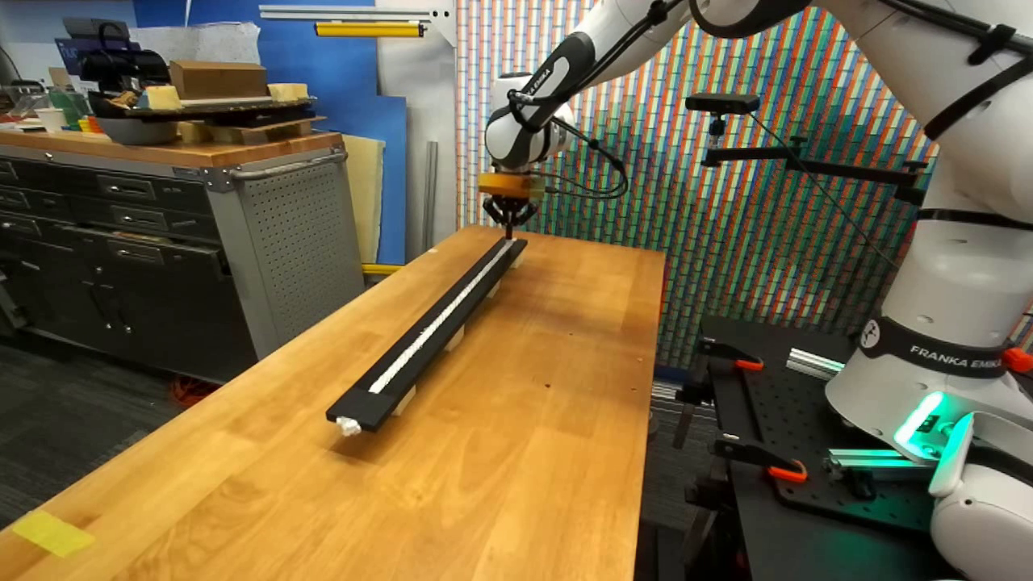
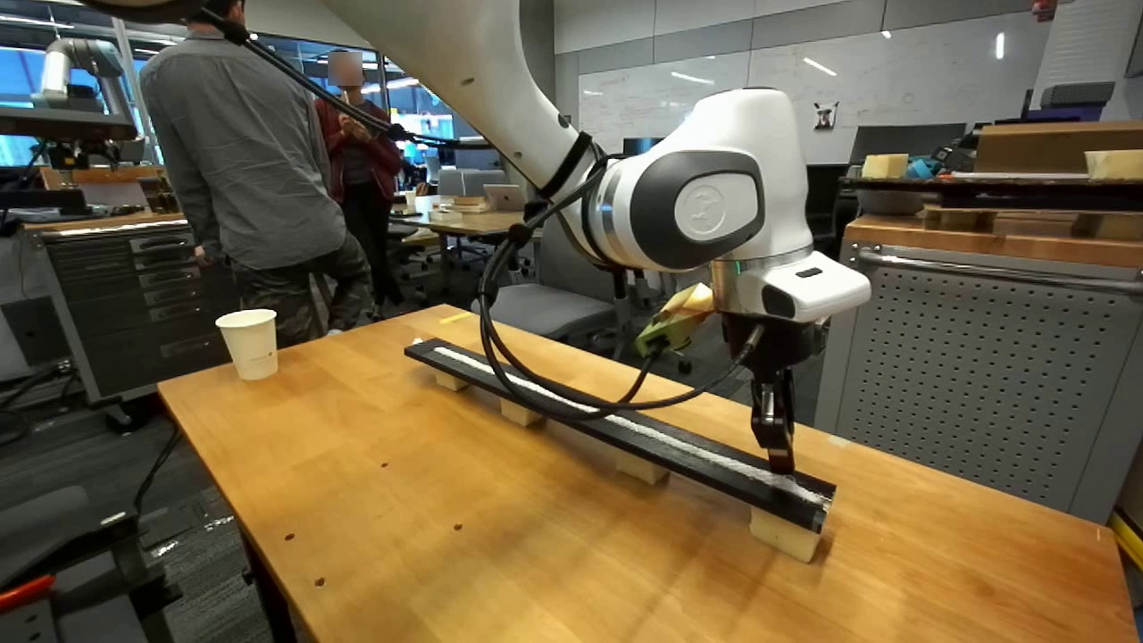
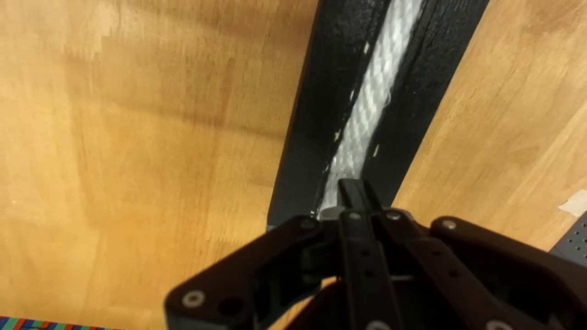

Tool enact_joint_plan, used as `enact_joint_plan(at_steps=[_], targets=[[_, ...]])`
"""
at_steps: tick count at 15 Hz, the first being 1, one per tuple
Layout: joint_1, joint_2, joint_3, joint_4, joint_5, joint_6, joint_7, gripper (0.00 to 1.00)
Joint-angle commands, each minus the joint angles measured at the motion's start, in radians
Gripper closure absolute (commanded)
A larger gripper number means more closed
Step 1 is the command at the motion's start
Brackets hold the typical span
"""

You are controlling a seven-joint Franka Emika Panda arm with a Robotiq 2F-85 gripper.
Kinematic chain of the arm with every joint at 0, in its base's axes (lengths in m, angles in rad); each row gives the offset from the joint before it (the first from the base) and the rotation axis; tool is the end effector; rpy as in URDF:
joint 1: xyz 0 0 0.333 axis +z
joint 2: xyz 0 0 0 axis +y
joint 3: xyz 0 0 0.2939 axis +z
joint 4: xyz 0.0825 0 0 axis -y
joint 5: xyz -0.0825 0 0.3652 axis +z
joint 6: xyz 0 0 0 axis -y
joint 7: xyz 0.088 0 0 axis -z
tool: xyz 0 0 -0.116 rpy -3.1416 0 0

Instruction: Straighten the white string on the black object

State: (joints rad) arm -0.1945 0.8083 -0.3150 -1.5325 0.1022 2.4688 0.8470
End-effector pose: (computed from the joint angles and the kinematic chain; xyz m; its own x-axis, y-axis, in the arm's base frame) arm 0.6233 -0.3087 0.1984 0.2392 -0.9456 0.2206 -0.9679 -0.2503 -0.0235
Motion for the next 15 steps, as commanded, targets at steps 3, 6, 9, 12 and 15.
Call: enact_joint_plan(at_steps=[3,6,9,12,15], targets=[[-0.012,0.008,0.006,0.020,0.003,-0.020,-0.022,1.00],[-0.020,0.029,0.008,0.051,0.007,-0.040,-0.021,1.00],[-0.026,0.053,0.005,0.082,0.006,-0.056,-0.016,1.00],[-0.032,0.068,0.008,0.107,0.007,-0.091,-0.017,1.00],[-0.029,0.071,0.006,0.110,0.001,-0.109,-0.014,1.00]])
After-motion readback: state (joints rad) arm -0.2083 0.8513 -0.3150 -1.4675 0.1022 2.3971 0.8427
